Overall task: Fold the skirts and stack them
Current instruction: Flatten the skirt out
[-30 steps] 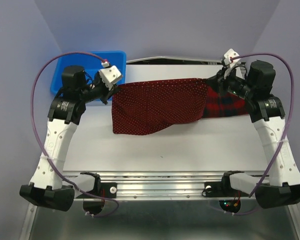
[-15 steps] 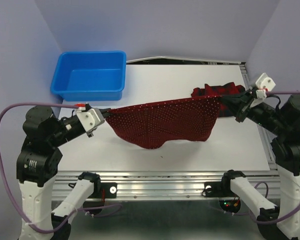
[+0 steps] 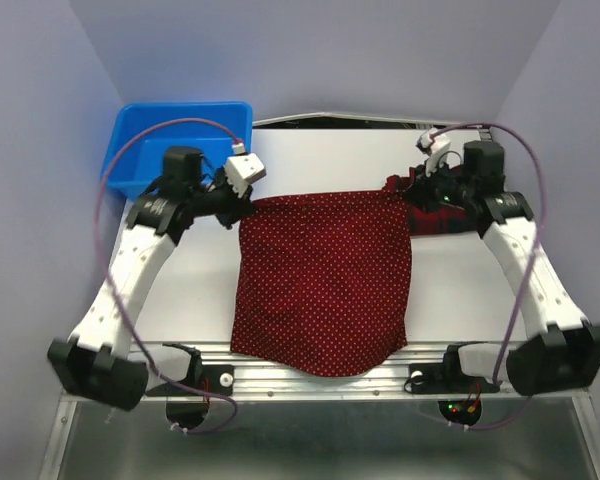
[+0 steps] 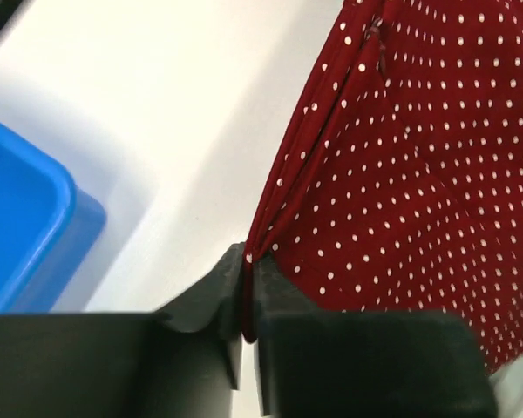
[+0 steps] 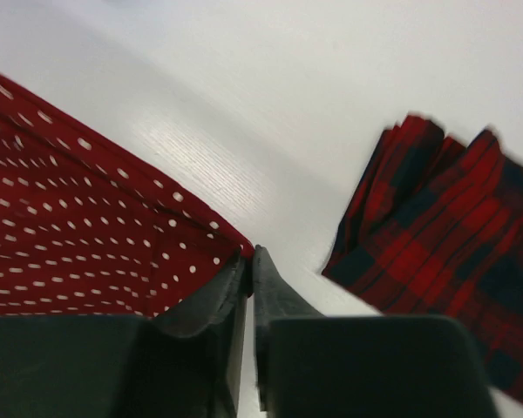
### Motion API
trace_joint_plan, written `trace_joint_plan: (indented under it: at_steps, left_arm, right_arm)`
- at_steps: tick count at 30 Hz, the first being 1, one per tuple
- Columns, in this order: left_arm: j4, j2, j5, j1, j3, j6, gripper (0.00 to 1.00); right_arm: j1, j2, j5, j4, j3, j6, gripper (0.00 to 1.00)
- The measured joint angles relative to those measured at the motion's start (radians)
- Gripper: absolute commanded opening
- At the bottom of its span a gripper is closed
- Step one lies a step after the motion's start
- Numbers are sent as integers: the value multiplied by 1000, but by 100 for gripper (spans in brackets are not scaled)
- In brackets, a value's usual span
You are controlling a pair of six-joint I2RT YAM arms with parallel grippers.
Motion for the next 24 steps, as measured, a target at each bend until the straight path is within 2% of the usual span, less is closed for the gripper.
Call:
trace_joint_plan:
  at_steps: [1, 2, 3, 5, 7, 10, 12, 14, 16, 20, 24]
  left_arm:
    - [23, 52, -24, -11, -11, -3, 34]
    - [47, 130, -58, -27, -21, -20, 43]
    - [72, 208, -95, -35, -18, -42, 45]
    - [90, 349, -148, -35, 16, -70, 63]
    - [89, 480, -193, -24, 104, -103, 67]
    - [108, 568, -230, 7, 195, -132, 67]
    - [111, 549, -241, 24, 197, -133, 66]
    - [113, 497, -246, 33, 185, -129, 59]
    - [114, 427, -242, 30, 145, -114, 51]
    - [87, 298, -230, -1, 41, -52, 40]
    - [56, 278, -267, -90, -85, 7, 34]
  right_arm:
    - [-1, 54, 19, 12, -6, -6, 67]
    - [-1, 91, 45, 23, -8, 2, 72]
    - [-3, 185, 88, 47, -8, 3, 73]
    - [-14, 292, 135, 56, 14, 2, 75]
    - [-21, 369, 170, 52, 60, 2, 75]
    - [-24, 406, 196, 39, 130, -10, 72]
    - [-24, 388, 194, 6, 168, -42, 65]
    - [-24, 357, 174, -37, 182, -89, 57]
    - [-24, 327, 143, -99, 185, -138, 50]
    - [-24, 322, 93, -253, 185, -245, 45]
    - [-12, 363, 85, -362, 164, -324, 41]
